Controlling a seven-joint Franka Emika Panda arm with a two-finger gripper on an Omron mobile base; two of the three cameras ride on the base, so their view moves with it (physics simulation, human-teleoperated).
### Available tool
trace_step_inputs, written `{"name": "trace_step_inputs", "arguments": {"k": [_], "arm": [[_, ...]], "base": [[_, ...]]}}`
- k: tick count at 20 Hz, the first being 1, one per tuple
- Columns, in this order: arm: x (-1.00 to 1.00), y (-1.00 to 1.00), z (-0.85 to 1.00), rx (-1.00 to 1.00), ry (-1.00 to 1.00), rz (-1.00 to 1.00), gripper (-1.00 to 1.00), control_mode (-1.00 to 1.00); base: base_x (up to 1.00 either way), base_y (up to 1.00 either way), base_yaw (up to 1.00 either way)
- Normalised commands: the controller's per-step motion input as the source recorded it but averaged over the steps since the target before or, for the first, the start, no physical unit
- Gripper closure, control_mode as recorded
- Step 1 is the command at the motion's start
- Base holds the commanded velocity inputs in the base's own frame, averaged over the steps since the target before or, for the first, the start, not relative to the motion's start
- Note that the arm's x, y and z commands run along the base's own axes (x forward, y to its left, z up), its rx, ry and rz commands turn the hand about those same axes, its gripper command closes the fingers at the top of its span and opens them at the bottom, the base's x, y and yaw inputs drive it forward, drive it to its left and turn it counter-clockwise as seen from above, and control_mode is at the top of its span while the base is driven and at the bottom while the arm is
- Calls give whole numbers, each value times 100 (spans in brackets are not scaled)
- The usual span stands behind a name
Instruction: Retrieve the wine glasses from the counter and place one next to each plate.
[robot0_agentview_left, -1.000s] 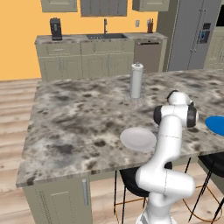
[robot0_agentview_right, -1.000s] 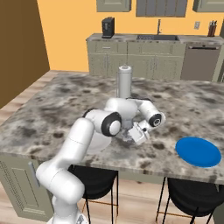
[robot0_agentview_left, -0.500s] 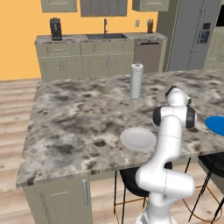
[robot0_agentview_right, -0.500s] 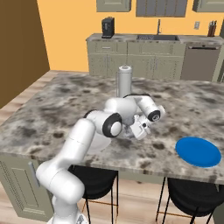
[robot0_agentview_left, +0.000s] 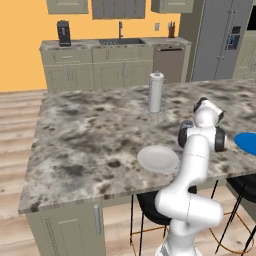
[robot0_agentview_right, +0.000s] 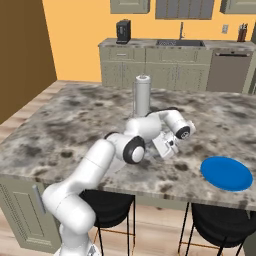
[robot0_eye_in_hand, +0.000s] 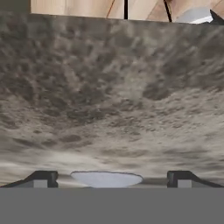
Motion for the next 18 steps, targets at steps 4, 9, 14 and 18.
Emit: {"name": "trace_step_inputs", "arguments": {"k": [4,9,14,18], "arm": [[-11,-32,2,0,0,-5,-100,-100],[-74,1,41,-5,-17,-21,-100,-100],[-76,0,29,-19,-16,-38,-100,-100],[-78,0,51,-32,-11,-46,-100,-100]], "base": [[0,0,0],[0,0,0],[0,0,0],[0,0,0]]}}
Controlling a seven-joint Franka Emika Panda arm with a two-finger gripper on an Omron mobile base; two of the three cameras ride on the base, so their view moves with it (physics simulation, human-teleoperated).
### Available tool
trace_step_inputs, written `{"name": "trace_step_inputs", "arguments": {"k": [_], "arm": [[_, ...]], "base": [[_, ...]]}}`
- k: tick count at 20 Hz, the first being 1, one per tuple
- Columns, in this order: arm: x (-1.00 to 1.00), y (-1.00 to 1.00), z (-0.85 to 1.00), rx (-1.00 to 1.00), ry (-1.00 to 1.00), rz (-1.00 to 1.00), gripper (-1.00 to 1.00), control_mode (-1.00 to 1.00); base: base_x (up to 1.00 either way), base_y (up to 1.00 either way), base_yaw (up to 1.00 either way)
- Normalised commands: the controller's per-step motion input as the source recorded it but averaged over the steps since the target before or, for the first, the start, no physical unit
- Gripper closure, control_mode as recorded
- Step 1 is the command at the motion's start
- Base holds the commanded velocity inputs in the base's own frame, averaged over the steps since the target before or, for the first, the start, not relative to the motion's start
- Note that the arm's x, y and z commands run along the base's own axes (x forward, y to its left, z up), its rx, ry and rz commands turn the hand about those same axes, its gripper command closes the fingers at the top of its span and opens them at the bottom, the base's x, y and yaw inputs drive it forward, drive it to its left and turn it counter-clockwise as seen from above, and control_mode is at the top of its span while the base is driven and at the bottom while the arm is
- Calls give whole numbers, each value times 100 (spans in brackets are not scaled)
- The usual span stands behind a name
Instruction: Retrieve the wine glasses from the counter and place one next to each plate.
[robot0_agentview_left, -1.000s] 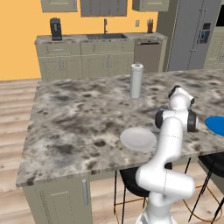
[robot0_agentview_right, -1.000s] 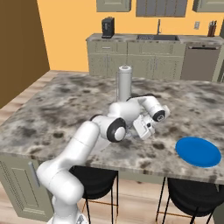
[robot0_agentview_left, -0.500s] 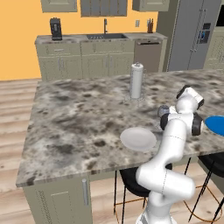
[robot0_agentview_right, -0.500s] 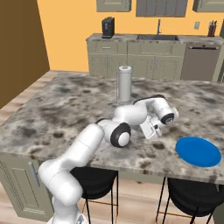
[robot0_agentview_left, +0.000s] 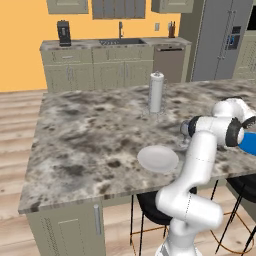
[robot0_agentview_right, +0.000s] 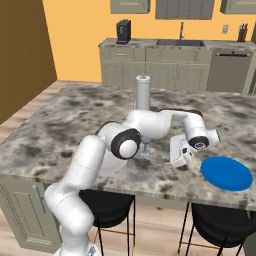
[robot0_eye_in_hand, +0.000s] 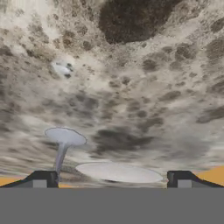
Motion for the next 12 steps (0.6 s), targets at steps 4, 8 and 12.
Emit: {"name": "trace_step_inputs", "arguments": {"k": [4,8,12], "arm": [[-89,12,49,-38,-15,-44,-100,-100],[-92,14,55,-44,-18,-41,-100,-100],[-71,10,99,-31,-14,-30,-100,-100]], "base": [[0,0,0],[0,0,0],[0,0,0]]}}
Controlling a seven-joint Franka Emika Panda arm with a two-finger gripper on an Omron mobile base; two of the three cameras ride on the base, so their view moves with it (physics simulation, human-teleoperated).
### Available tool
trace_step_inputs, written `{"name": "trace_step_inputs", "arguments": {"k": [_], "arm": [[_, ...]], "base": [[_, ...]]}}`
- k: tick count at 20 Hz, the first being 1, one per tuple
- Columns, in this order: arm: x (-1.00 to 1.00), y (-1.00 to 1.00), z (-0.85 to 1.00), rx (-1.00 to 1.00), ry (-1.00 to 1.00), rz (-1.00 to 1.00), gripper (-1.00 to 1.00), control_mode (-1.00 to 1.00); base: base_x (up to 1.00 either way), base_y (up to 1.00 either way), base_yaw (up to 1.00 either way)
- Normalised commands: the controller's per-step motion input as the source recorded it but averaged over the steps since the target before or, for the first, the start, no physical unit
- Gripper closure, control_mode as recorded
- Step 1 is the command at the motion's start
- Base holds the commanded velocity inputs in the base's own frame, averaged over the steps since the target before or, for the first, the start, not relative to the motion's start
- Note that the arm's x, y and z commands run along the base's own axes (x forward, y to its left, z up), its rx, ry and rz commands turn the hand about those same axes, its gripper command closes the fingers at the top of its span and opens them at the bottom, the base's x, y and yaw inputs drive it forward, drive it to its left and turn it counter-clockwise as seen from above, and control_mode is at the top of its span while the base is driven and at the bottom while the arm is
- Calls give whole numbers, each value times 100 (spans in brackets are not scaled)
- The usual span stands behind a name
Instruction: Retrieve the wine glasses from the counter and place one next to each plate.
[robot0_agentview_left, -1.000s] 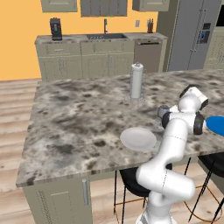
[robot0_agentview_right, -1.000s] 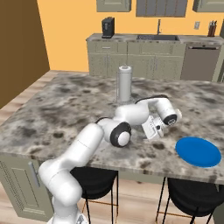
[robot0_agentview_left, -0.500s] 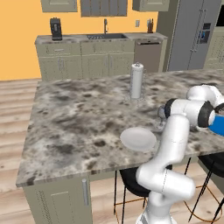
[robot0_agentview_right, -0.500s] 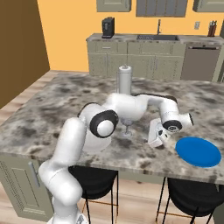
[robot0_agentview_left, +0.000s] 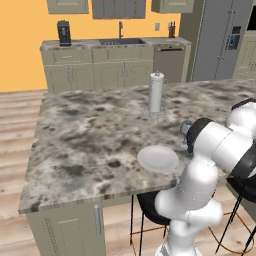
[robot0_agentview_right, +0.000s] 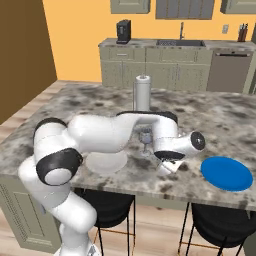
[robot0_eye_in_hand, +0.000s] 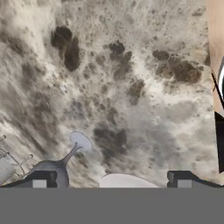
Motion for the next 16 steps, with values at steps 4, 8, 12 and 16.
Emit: {"name": "trace_step_inputs", "arguments": {"k": [4,8,12,16], "arm": [[-28,8,100,-2,-2,2,-100,-100],[-64,21,100,5,3,28,-100,-100],[-100,27,100,3,1,37,-100,-100],[-100,42,100,0,-11,24,-100,-100]], "base": [[0,0,0],[0,0,0],[0,0,0],[0,0,0]]}}
